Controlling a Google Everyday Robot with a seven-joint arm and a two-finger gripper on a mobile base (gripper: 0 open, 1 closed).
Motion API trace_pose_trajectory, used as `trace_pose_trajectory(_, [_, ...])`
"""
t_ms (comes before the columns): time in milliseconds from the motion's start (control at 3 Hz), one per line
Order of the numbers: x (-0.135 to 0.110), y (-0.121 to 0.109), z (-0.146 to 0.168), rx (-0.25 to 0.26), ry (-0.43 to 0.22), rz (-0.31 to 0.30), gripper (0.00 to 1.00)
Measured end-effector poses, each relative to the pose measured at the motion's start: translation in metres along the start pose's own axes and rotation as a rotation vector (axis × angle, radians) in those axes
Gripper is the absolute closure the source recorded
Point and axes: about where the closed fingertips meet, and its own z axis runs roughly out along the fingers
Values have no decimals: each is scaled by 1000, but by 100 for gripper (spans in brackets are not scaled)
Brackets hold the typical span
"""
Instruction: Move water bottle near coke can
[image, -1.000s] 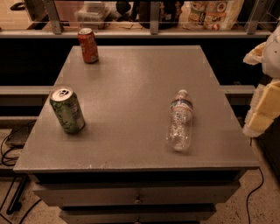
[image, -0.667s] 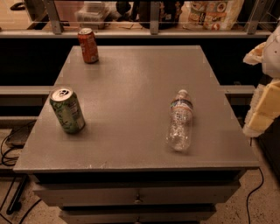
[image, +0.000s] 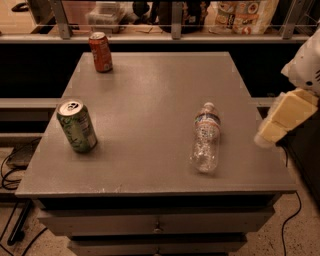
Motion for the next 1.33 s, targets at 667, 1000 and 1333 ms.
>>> trace_pose_trajectory(667, [-3,-2,-3,15,-10,84,0])
trace_pose_trajectory(1000, [-22,9,19,-62,-38,118,0])
trace_pose_trajectory(1333, [-46,24,50,-163,-69,163,0])
